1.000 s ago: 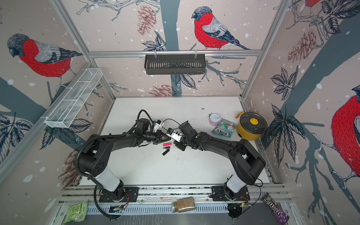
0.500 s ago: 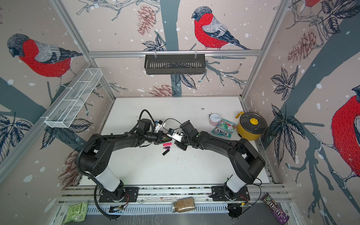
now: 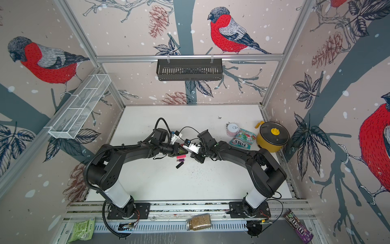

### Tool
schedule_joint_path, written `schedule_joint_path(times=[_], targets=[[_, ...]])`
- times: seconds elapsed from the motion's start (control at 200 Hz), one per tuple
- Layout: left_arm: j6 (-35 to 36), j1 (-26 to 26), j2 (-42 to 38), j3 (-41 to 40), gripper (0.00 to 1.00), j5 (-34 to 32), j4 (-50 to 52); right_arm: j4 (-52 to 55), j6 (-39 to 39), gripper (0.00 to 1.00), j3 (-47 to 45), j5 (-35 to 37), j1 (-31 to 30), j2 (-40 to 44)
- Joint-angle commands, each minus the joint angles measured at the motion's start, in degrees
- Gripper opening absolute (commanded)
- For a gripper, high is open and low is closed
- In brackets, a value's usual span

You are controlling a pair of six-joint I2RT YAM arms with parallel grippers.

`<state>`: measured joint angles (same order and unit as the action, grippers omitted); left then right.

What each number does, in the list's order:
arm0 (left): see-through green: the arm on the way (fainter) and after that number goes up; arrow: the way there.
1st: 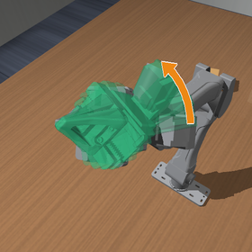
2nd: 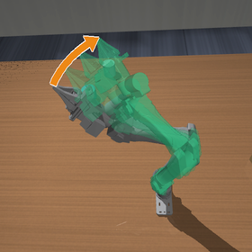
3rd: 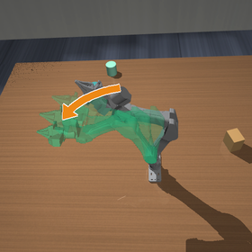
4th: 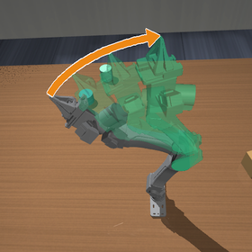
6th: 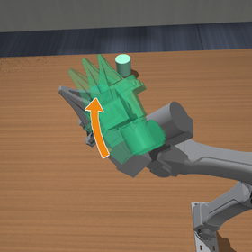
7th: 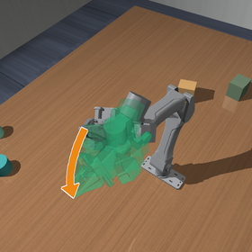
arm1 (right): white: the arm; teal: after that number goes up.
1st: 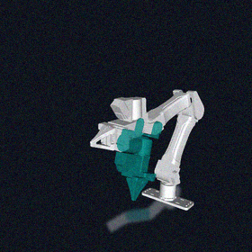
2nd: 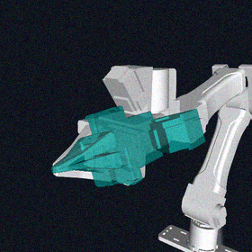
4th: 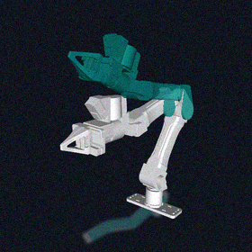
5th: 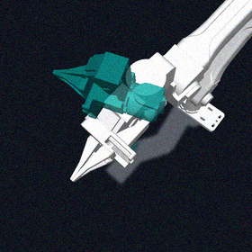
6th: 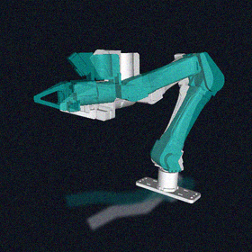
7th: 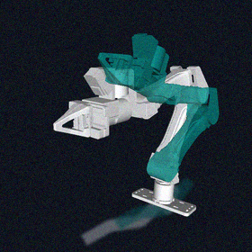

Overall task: Close the usb drive cover
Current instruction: Close the cover of the USB drive.

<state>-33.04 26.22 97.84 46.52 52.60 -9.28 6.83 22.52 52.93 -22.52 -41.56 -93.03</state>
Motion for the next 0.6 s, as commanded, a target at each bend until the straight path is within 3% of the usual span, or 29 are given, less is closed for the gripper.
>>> schedule_joint_path(times=[0.0,0.31,0.595], targets=[[2.19,1.43,-0.66,0.14,0.04,2.75,3.81,-19.17,2.59,0.11,1.97,-8.61,-0.93,-0.12],[-0.81,0.46,-4.39,-1.05,0.12,-1.24,2.50,-19.21,1.51,0.11,-4.76,-1.66,-2.54,2.23],[-1.93,-0.30,-6.98,-1.55,0.30,-1.48,1.72,-22.95,-1.32,0.12,-9.95,-0.68,-2.71,4.46]])
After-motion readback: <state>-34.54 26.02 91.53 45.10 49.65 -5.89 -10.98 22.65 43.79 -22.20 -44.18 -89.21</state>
